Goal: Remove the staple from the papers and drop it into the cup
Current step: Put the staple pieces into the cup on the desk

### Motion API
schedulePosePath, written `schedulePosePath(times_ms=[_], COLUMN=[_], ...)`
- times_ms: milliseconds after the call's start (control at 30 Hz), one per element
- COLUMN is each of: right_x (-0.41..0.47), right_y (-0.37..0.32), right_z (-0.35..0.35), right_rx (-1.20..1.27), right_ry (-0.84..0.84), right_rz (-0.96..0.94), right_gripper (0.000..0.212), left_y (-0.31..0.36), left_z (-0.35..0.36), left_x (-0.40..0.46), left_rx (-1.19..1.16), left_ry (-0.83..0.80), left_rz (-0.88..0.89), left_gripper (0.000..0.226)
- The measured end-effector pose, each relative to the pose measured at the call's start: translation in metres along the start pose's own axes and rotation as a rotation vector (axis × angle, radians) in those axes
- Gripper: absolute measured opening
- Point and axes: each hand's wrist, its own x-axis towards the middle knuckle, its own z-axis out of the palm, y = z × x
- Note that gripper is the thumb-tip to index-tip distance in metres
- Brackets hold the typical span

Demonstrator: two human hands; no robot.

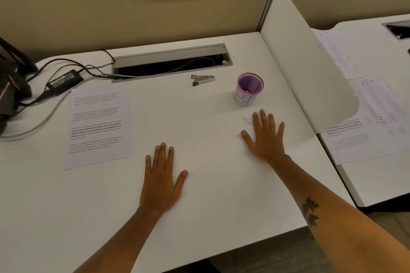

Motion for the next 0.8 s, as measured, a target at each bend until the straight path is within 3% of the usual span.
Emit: schedulePosePath(times_ms=[367, 800], right_x=[0.022, 0.038], right_y=[-0.011, -0.016], right_z=[-0.022, -0.016], right_rx=[0.204, 0.160], right_ry=[-0.012, 0.075], right_rz=[-0.172, -0.255], right_gripper=[0.068, 0.027], left_y=[-0.001, -0.002], left_z=[-0.001, -0.001], left_x=[0.001, 0.001], left_rx=[-0.028, -0.065], left_ry=[0.014, 0.029], left_rz=[-0.009, -0.013], left_gripper=[0.079, 0.075])
